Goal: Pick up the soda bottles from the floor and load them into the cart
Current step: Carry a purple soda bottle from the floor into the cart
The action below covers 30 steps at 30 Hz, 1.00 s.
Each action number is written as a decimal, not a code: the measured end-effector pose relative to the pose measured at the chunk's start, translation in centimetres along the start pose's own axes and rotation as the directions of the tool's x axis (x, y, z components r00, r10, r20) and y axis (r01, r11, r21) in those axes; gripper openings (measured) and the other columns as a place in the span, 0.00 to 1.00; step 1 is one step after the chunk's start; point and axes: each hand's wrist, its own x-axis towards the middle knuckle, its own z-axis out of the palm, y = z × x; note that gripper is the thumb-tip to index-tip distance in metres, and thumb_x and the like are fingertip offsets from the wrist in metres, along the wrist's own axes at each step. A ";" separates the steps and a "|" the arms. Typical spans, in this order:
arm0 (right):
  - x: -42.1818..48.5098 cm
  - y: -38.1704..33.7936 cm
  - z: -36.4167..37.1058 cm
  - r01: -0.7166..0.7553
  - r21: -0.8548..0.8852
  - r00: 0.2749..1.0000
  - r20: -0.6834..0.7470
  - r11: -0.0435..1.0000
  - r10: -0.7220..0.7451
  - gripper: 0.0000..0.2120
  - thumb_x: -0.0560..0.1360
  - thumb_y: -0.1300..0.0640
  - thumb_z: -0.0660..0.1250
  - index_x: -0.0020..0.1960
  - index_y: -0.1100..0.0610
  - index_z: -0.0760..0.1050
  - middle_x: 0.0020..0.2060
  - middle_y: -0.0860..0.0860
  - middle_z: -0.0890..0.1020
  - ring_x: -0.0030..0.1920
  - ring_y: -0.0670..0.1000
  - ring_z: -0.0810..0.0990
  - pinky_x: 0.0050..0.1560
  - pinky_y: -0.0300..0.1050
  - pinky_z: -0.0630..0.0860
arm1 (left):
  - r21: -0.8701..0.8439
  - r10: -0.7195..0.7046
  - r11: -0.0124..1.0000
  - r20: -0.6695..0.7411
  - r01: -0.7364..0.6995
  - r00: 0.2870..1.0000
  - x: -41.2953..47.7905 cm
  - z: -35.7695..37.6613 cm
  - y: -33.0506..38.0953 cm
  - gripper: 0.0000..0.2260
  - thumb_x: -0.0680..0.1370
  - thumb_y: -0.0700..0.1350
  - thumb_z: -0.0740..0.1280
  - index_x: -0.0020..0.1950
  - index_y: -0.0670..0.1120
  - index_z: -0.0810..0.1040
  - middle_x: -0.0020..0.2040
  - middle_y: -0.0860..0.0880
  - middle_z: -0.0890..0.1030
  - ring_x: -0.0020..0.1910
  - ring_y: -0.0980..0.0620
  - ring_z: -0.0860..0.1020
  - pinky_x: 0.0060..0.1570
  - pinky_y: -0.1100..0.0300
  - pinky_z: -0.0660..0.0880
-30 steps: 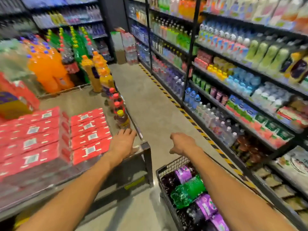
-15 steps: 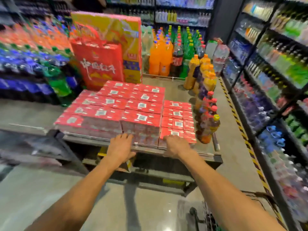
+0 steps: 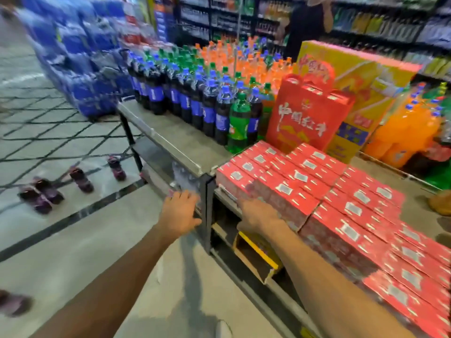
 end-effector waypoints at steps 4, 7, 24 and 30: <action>7.2 -4.1 -1.6 0.140 0.005 0.988 0.062 0.990 -0.140 0.20 0.79 0.51 0.69 0.68 0.57 0.72 0.64 0.57 0.79 0.64 0.61 0.78 0.58 0.54 0.76 | -0.046 -0.175 0.984 0.006 0.175 0.985 0.6 -0.9 -5.7 0.30 0.74 0.63 0.71 0.72 0.54 0.70 0.70 0.50 0.73 0.69 0.46 0.71 0.66 0.51 0.68; 11.6 -7.7 -2.7 0.232 -0.060 0.972 0.059 0.971 -0.228 0.24 0.77 0.51 0.71 0.69 0.57 0.72 0.64 0.58 0.79 0.63 0.61 0.79 0.58 0.54 0.77 | -0.019 -0.291 0.957 0.005 0.291 0.957 0.8 -1.8 -9.5 0.31 0.74 0.63 0.72 0.73 0.54 0.69 0.70 0.49 0.74 0.69 0.46 0.72 0.67 0.48 0.70; 24.1 -37.7 -0.9 0.762 -0.200 0.647 0.261 0.616 -0.716 0.28 0.77 0.48 0.75 0.73 0.55 0.70 0.64 0.54 0.77 0.62 0.57 0.78 0.58 0.52 0.75 | -0.015 -0.848 0.526 0.074 0.850 0.526 -12.1 -0.5 -30.7 0.32 0.73 0.63 0.73 0.72 0.51 0.71 0.68 0.47 0.75 0.65 0.44 0.75 0.65 0.46 0.74; 24.5 -48.7 0.8 0.824 -0.233 0.567 0.334 0.517 -0.753 0.28 0.77 0.47 0.75 0.72 0.55 0.71 0.64 0.54 0.77 0.63 0.57 0.77 0.54 0.50 0.73 | -0.026 -0.888 0.454 0.068 0.891 0.455 -17.7 1.1 -38.4 0.28 0.73 0.65 0.71 0.68 0.53 0.73 0.63 0.50 0.77 0.62 0.46 0.76 0.60 0.48 0.76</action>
